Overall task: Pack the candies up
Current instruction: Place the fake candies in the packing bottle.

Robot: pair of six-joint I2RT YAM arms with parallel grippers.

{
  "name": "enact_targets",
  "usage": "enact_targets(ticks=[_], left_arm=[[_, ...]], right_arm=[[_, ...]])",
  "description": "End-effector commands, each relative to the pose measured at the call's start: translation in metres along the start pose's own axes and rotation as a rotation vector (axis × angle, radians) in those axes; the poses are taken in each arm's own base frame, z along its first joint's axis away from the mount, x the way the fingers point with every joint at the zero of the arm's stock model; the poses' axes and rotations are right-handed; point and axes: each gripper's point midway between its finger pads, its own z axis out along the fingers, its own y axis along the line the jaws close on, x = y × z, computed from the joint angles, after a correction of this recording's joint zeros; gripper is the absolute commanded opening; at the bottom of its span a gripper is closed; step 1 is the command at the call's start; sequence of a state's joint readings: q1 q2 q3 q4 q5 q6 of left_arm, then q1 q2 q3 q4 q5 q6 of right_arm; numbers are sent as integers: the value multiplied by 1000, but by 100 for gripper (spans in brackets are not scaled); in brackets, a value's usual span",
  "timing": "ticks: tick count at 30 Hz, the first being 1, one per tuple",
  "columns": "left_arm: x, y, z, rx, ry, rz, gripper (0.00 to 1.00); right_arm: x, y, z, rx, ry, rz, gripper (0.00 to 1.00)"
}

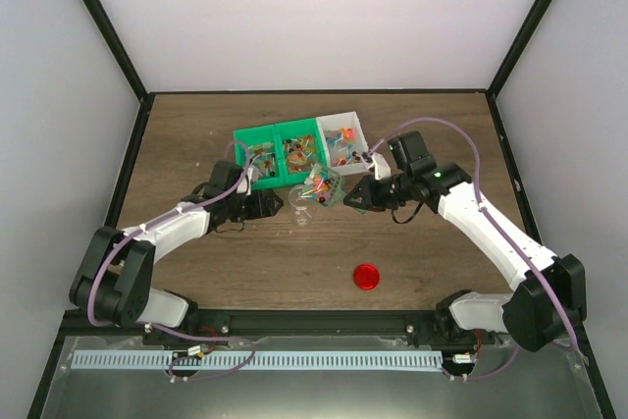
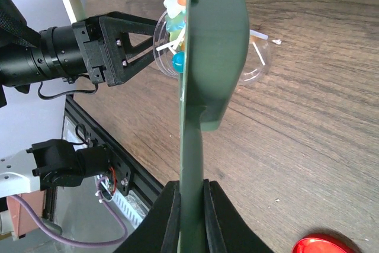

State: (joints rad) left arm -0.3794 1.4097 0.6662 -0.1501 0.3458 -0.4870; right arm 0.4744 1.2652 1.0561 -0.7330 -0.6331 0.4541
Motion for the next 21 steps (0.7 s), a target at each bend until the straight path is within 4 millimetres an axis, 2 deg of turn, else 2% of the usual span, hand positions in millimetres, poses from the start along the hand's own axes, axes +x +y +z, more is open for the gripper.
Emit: enact_targets(ticks=[1,5,11,21], left_arm=[[-12,-8,2,26,-24,19,87],[-13,-8,3,31,-24,12,87],[-16,-9,5,33,-29,10,87],[-17,-8,8,34,-27,1,87]], right_arm=[[-5,3,-8,48,-10,-33,1],[-4,-2,-6,71,4,-36,1],[-11,7,-9,51,-13,-54,1],[-6,17,-12,-8,-10,-61,1]])
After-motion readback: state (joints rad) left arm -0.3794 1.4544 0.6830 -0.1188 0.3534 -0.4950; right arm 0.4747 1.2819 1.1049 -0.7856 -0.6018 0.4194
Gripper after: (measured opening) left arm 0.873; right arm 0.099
